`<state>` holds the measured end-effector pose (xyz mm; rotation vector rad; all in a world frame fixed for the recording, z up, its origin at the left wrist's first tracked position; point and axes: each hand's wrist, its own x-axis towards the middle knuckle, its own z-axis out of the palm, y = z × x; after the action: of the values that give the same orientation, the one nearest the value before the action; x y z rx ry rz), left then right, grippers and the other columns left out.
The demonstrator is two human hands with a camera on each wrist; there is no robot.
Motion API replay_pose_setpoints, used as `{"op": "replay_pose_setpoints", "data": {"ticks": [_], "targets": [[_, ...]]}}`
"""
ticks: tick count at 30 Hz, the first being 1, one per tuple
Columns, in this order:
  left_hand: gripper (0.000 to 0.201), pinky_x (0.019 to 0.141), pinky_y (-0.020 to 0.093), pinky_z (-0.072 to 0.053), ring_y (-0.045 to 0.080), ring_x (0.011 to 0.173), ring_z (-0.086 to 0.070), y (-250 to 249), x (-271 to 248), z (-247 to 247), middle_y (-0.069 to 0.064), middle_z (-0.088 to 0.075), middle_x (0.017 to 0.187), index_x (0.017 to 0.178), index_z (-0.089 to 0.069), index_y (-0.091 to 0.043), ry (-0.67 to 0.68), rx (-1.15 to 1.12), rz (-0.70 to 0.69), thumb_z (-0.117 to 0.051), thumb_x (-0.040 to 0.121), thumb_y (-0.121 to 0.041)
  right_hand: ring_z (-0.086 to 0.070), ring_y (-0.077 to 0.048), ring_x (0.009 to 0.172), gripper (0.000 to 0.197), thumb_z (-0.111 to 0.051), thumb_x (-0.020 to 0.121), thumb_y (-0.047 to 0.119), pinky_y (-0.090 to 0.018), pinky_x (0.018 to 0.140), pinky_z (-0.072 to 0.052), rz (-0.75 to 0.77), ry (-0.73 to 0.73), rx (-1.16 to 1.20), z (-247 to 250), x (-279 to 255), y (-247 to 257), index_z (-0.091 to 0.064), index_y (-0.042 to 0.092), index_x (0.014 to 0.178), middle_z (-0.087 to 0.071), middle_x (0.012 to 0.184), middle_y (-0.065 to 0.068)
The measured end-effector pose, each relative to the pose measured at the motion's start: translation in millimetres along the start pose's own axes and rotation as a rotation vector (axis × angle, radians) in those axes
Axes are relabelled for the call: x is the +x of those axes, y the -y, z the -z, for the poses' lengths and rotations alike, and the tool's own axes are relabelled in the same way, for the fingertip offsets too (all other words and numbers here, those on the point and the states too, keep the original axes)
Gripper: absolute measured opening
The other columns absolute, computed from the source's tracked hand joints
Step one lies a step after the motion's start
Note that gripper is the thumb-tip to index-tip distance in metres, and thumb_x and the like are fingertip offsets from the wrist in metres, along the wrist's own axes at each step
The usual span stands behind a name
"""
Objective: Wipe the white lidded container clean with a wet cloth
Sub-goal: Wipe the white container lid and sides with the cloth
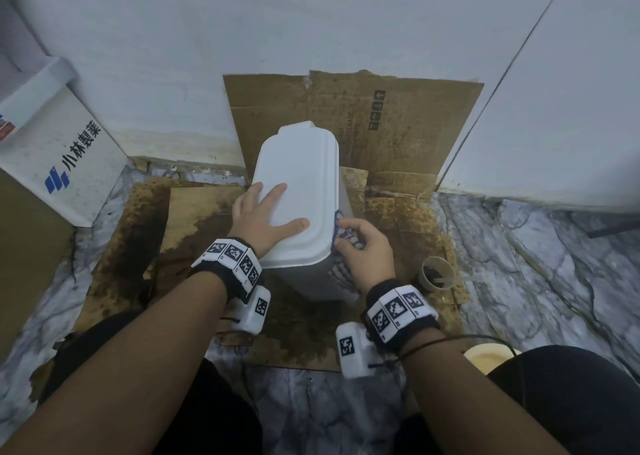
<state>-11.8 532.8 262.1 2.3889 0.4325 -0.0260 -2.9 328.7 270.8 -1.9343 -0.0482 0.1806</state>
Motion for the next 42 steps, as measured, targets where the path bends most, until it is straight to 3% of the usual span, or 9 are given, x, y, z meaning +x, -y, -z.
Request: {"op": "replay_pose_setpoints", "data": {"ticks": [4,8,13,17,22,27,32,36,42], "targets": [[0.081,0.116,0.052,-0.011,0.027,0.145,0.001,5,0,3,-0.007,-0.005,0.160,0.147,-0.023,-0.044,0.006,-0.052,0.010,-0.061,0.078,-0.065,-0.065,-0.010,0.092,0.023,-0.066,0.086,0.010,-0.034,0.090,-0.054,0.023,0.057,-0.060,1,23,6,-0.070,0.024,0.103,-0.070,0.102,0.003],[0.090,0.116,0.052,-0.011,0.026,0.145,-0.001,10,1,6,-0.008,-0.007,0.160,0.146,-0.025,-0.044,0.015,-0.090,0.025,-0.053,0.066,-0.072,-0.066,-0.013,0.088,0.023,-0.065,0.085,0.012,-0.035,0.089,-0.054,0.057,0.091,-0.157,-5,48,15,-0.070,0.026,0.103,-0.070,0.099,0.002],[0.090,0.116,0.053,-0.011,0.025,0.145,-0.002,14,1,10,-0.009,-0.007,0.160,0.146,-0.027,-0.043,0.017,-0.120,0.042,-0.054,0.064,-0.070,-0.064,-0.016,0.100,0.030,-0.059,0.088,0.013,-0.037,0.094,-0.052,0.058,0.154,-0.197,-12,46,18,-0.063,0.025,0.115,-0.068,0.111,0.000],[0.089,0.116,0.053,-0.010,0.025,0.145,-0.002,13,1,10,-0.009,-0.007,0.159,0.146,-0.027,-0.043,0.017,-0.127,0.031,-0.056,0.065,-0.069,-0.061,-0.010,0.104,0.032,-0.057,0.090,0.007,-0.034,0.097,-0.051,0.055,0.109,-0.081,-14,13,10,-0.061,0.022,0.118,-0.064,0.116,0.004],[0.089,0.116,0.051,-0.010,0.025,0.145,-0.002,9,-1,8,-0.008,-0.008,0.159,0.146,-0.028,-0.042,0.015,-0.133,0.025,-0.057,0.066,-0.069,-0.057,-0.007,0.108,0.047,-0.067,0.082,0.009,-0.030,0.098,-0.050,0.073,0.025,-0.059,-25,-19,-5,-0.053,0.026,0.123,-0.056,0.123,0.006],[0.079,0.116,0.050,-0.010,0.026,0.145,0.001,4,-2,4,-0.007,-0.006,0.160,0.146,-0.026,-0.043,0.007,-0.091,0.008,-0.063,0.079,-0.062,-0.054,-0.014,0.117,0.056,-0.073,0.078,0.014,-0.037,0.102,-0.047,0.072,-0.090,-0.110,-37,-29,-12,-0.049,0.023,0.128,-0.052,0.128,0.005],[0.079,0.116,0.051,-0.011,0.027,0.145,0.001,6,-1,4,-0.008,-0.006,0.160,0.146,-0.025,-0.044,0.000,-0.083,0.019,-0.063,0.079,-0.063,-0.057,-0.012,0.109,0.052,-0.073,0.076,0.018,-0.040,0.094,-0.052,0.065,-0.061,-0.077,-32,-23,-12,-0.051,0.027,0.123,-0.053,0.116,0.013],[0.079,0.116,0.051,-0.011,0.026,0.145,0.000,7,1,3,-0.008,-0.007,0.160,0.146,-0.025,-0.044,-0.007,-0.072,0.017,-0.062,0.079,-0.063,-0.064,-0.009,0.099,0.038,-0.068,0.082,0.015,-0.038,0.089,-0.056,0.050,0.011,-0.057,-18,-9,-6,-0.058,0.027,0.117,-0.064,0.112,0.007],[0.080,0.116,0.052,-0.010,0.026,0.145,0.001,10,2,4,-0.008,-0.005,0.160,0.146,-0.024,-0.044,0.010,-0.070,0.016,-0.062,0.078,-0.064,-0.066,-0.014,0.093,0.032,-0.065,0.084,0.014,-0.034,0.090,-0.053,0.099,0.154,-0.200,-1,39,5,-0.065,0.023,0.114,-0.069,0.105,0.000]]}}
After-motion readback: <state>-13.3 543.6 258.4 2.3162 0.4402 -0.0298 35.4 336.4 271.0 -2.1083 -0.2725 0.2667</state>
